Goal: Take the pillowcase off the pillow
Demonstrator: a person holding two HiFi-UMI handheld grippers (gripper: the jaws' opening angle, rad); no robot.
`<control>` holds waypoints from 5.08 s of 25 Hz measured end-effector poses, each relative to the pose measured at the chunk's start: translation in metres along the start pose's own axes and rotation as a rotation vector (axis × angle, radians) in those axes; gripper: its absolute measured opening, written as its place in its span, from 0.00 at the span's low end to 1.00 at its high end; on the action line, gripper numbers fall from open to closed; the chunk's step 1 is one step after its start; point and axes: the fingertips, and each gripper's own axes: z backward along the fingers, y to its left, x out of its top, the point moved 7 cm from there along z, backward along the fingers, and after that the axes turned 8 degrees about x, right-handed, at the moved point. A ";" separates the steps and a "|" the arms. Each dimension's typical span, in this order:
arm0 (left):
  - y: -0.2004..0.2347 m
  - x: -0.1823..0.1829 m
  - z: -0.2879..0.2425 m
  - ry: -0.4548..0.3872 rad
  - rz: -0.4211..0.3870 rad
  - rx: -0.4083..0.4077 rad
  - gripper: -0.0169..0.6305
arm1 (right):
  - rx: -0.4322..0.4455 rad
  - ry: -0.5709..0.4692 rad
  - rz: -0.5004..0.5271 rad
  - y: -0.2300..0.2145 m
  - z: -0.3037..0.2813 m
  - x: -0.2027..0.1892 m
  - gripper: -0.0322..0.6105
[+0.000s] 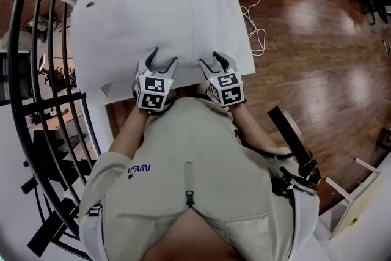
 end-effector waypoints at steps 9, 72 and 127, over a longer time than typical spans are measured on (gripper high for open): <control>0.020 0.018 0.010 -0.082 -0.001 0.117 0.07 | -0.062 0.008 0.044 -0.003 0.011 0.006 0.11; 0.105 0.113 -0.046 -0.048 -0.065 -0.115 0.08 | -0.199 0.007 -0.171 -0.198 -0.142 0.201 0.06; 0.175 -0.008 0.031 -0.017 0.268 0.393 0.15 | -0.108 -0.195 -0.125 -0.127 -0.011 0.124 0.34</control>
